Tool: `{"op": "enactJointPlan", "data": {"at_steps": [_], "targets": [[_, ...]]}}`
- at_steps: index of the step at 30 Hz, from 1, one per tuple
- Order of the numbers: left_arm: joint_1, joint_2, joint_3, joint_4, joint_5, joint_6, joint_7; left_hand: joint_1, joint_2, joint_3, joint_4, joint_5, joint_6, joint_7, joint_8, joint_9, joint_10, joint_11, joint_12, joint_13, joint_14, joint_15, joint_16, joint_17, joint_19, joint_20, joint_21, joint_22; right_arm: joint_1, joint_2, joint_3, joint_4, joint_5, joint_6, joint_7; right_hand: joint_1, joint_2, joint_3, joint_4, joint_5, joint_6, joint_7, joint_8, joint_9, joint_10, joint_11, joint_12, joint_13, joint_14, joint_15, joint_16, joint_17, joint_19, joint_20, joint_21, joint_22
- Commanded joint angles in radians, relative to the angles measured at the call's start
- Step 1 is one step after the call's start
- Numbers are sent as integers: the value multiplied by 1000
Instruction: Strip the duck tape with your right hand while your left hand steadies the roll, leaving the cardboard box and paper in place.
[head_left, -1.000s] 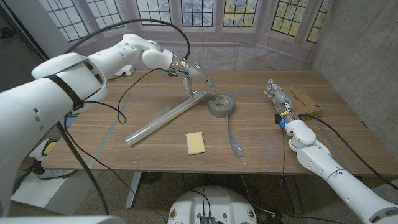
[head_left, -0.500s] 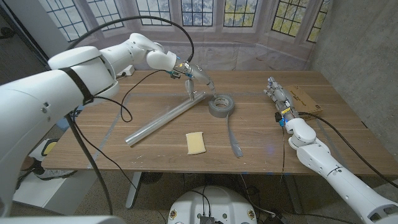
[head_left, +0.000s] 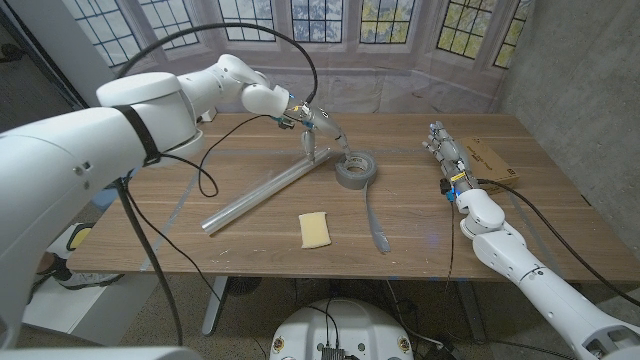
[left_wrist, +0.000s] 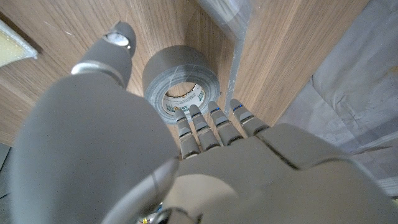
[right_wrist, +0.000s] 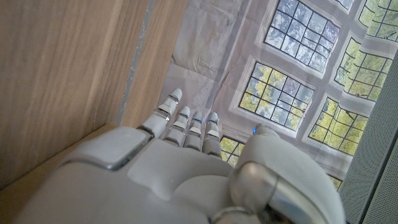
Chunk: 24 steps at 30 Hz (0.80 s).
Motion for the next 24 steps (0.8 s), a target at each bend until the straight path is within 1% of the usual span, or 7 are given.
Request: {"op": "enactJointPlan", "data": {"at_steps": [1,4,8,12,19,23,24], "targets": [[-11,-41,73,40,-37,47,26,389,382,-12,-1,3,-2,18,-7,2,4,18,-3,0,61,-48,-3,1,6,-6,2,1,8,10,-1,14,10,8,11,-7,-4,-2,7,5,6,-4,2,4,9,4,4,3,10,-43,3,2,5,-3,3,3],[-11,-50,83,43,-52,54,21,388,381,-14,-1,2,-2,18,-7,2,6,19,-3,0,61,-46,-3,0,8,-6,2,1,12,12,-1,20,12,11,14,2,-20,-1,-5,5,5,-3,1,3,7,3,3,2,9,-41,-1,-3,5,0,2,2],[-8,-59,97,44,-66,62,15,388,381,-16,-1,2,-1,18,-8,2,6,16,-4,0,62,-46,-3,0,9,-6,3,1,17,11,-1,24,13,12,18,10,-28,0,-14,5,5,-3,0,2,6,5,2,2,8,-38,-3,-7,4,1,1,2],[-5,-67,108,46,-79,71,3,387,380,-19,-1,1,-1,17,-8,2,8,13,-4,0,62,-46,-4,0,8,-5,2,1,20,10,0,25,13,12,20,16,-31,2,-20,5,4,-3,-1,2,5,6,2,2,9,-39,-4,-9,4,1,1,2],[1,-82,115,48,-108,86,-25,387,381,-25,0,0,-5,18,-10,2,6,12,-7,0,62,-47,-4,-1,5,5,1,1,20,10,1,26,15,16,21,25,-36,5,-29,6,4,-3,-1,2,6,6,2,2,9,-40,-6,-12,3,0,1,2],[5,-90,120,48,-122,94,-39,388,384,-27,1,0,1,18,-8,2,15,14,-4,0,64,-47,-4,0,7,4,2,1,19,10,2,26,16,17,21,29,-37,7,-33,6,3,-3,-2,2,6,5,1,2,9,-39,-7,-13,3,0,1,2],[6,-92,121,48,-125,95,-41,388,385,-28,1,0,3,18,-8,2,16,11,-5,1,67,-47,-3,0,9,4,3,1,18,9,2,25,16,16,21,30,-37,7,-34,6,3,-3,-2,2,5,6,1,2,9,-40,-7,-14,3,0,1,2]]}}
